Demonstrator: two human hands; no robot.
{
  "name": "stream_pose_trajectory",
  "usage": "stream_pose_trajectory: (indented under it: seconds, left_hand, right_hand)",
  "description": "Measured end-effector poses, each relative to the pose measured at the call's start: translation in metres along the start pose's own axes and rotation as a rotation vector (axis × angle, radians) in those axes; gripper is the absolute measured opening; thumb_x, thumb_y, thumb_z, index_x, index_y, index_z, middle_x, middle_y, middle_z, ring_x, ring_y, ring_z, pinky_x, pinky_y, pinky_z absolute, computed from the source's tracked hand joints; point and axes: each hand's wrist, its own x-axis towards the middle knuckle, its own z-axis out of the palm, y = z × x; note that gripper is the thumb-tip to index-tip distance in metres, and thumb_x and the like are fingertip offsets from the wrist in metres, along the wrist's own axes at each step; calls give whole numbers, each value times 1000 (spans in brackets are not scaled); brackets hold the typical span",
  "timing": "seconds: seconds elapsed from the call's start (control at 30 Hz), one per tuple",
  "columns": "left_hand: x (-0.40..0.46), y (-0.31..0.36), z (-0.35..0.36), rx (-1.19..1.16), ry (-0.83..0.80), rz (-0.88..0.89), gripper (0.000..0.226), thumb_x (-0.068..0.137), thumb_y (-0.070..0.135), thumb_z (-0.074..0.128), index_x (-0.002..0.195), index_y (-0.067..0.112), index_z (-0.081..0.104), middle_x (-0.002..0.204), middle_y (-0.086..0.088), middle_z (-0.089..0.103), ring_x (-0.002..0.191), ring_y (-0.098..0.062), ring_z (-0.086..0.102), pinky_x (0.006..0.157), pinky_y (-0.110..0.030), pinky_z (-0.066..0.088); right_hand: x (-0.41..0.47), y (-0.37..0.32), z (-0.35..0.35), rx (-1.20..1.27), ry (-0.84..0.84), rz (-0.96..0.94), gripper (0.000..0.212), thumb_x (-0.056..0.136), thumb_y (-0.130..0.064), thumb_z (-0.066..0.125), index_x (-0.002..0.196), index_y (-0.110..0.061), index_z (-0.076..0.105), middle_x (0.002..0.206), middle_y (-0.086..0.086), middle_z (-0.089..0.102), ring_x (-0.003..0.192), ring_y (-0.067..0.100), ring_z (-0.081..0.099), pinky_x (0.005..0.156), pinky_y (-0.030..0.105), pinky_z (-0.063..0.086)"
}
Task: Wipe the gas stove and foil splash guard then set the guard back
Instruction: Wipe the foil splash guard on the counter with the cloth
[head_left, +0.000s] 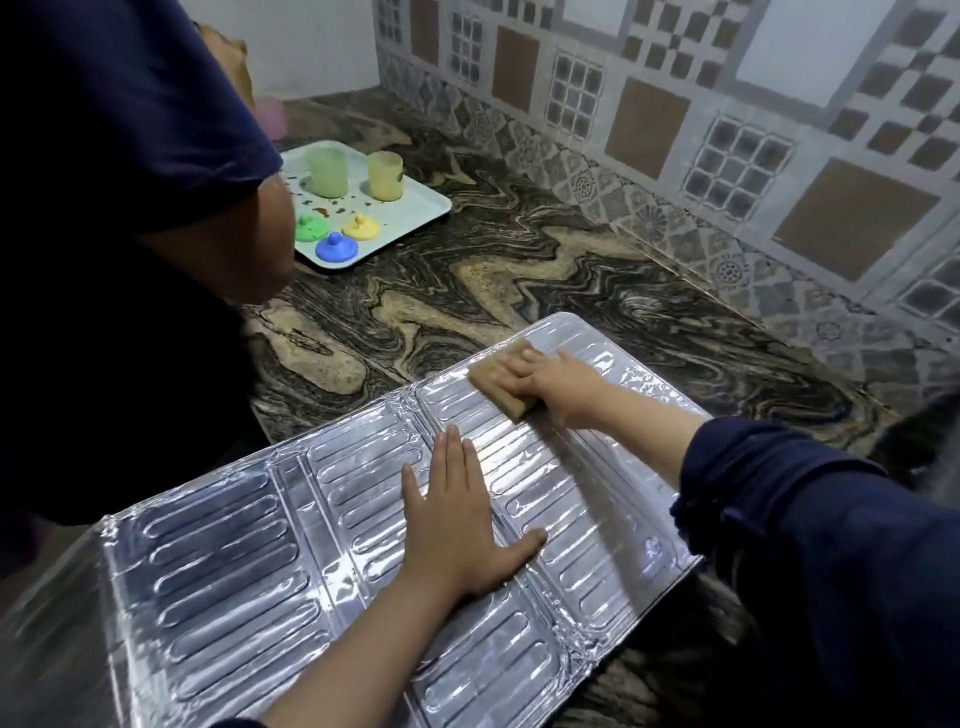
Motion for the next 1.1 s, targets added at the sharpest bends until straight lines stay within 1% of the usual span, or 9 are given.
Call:
stream_pose_trajectory:
  seconds: [0.17,0.33,0.53,0.63,0.73,0.8,0.87,0.97,1.1]
  left_hand:
    - [0,3,-2,-11,-23,7,125,67,92,16,148,3,-16,153,-14,-31,142,-27,-28,111,-61,-9]
    - [2,2,-1,-1,-39,-12,127,64,94,14,148,4,-17,153,-13,-32,142,-26,-29,111,-61,-9]
    - [2,3,-1,-10,-59,-18,129,63,95,17,148,4,-18,154,-12,-31,143,-25,-28,110,-61,-10]
    - [2,4,-2,2,-65,-19,130,62,95,14,148,3,-17,154,-13,-31,143,-26,-28,110,-62,-9]
    - [1,4,-3,6,-65,-16,130,62,95,12,149,2,-15,154,-14,-29,143,-27,-27,111,-62,-7]
    - [1,5,-3,6,-67,-17,130,62,95,13,149,2,-14,155,-14,-28,144,-27,-25,111,-62,-6]
    - [1,4,-3,8,-62,-13,131,62,95,13,149,2,-13,155,-14,-27,144,-27,-24,111,-62,-5]
    - [2,4,-3,14,-58,11,131,61,95,13,149,2,-12,156,-15,-25,145,-28,-22,111,-63,-3]
    - [9,9,-4,26,-67,37,131,62,95,14,149,1,-12,156,-16,-23,145,-29,-20,111,-64,-3]
  right_hand:
    - [-19,54,4,36,-111,315,84,85,10,36,150,-33,6,161,-5,-2,148,25,10,117,51,5]
    - [-25,59,4,140,-165,268,82,84,7,44,150,-31,14,160,-1,4,146,29,16,119,40,18]
    - [-76,64,-2,229,-309,259,61,87,-12,58,141,-32,39,150,1,37,134,26,40,111,34,33]
    - [-105,64,-2,179,-510,271,78,78,6,45,139,-41,39,154,-10,27,137,20,36,113,27,30]
    - [-130,58,-11,198,-619,313,71,79,7,39,134,-38,49,109,-18,56,105,9,51,73,-4,38]
    - [-139,59,-13,236,-687,390,63,82,7,38,129,-31,57,64,-30,53,67,0,53,46,5,36]
    - [-146,59,-11,255,-770,448,45,82,-4,48,120,-21,65,39,-25,51,38,-4,45,40,7,32]
    - [-153,54,-6,282,-856,505,35,71,-23,62,102,-9,72,44,-20,55,51,0,47,51,14,38]
    - [-155,41,-20,350,-848,541,20,88,-14,56,100,-5,71,63,0,56,52,14,46,52,23,38]
